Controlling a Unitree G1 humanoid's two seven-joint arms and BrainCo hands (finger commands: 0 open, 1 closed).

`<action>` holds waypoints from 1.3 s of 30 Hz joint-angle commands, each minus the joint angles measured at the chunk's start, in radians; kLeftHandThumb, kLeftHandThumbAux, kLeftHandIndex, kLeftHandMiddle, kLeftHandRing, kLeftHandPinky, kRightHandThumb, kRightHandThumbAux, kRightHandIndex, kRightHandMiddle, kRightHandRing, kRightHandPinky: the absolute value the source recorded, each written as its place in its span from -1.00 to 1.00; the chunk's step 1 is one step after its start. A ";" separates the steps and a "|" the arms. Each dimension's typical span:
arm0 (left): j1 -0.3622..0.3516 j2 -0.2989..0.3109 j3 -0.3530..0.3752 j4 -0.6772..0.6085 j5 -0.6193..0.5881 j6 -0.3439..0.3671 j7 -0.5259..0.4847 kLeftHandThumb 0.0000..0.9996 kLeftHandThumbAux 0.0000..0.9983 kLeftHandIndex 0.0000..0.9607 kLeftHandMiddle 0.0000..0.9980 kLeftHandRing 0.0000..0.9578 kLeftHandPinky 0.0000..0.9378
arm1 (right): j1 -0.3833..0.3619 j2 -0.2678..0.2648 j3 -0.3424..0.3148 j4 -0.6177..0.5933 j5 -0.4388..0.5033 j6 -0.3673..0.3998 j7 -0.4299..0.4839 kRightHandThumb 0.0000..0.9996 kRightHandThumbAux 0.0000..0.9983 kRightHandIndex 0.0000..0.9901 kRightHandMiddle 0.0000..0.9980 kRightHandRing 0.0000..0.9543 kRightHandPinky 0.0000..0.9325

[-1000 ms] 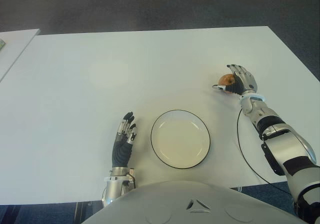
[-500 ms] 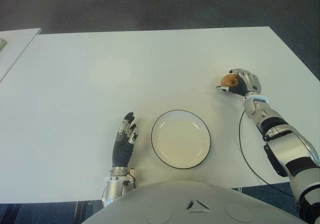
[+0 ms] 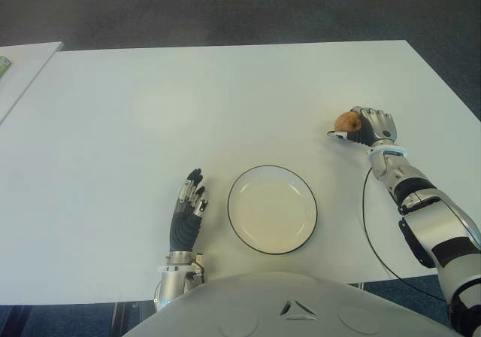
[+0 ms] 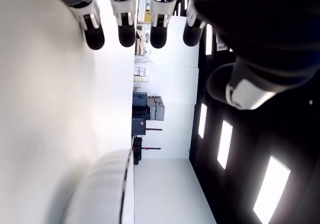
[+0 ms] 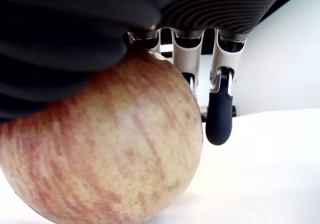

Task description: Put the apples into the plate.

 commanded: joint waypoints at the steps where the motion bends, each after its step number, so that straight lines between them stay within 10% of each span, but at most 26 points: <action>1: 0.009 0.003 0.000 0.005 0.005 0.015 0.004 -1.00 -0.01 -1.00 -1.00 -1.00 -1.00 | 0.100 0.008 0.034 0.067 -0.032 0.068 0.077 0.38 0.44 -0.12 0.36 0.42 0.28; 39: 0.030 -0.005 0.001 -0.058 -0.032 0.102 0.003 -0.97 0.04 -1.00 -1.00 -1.00 -1.00 | 0.059 0.008 -0.018 0.081 0.022 0.089 0.135 0.40 0.45 -0.12 0.48 0.49 0.41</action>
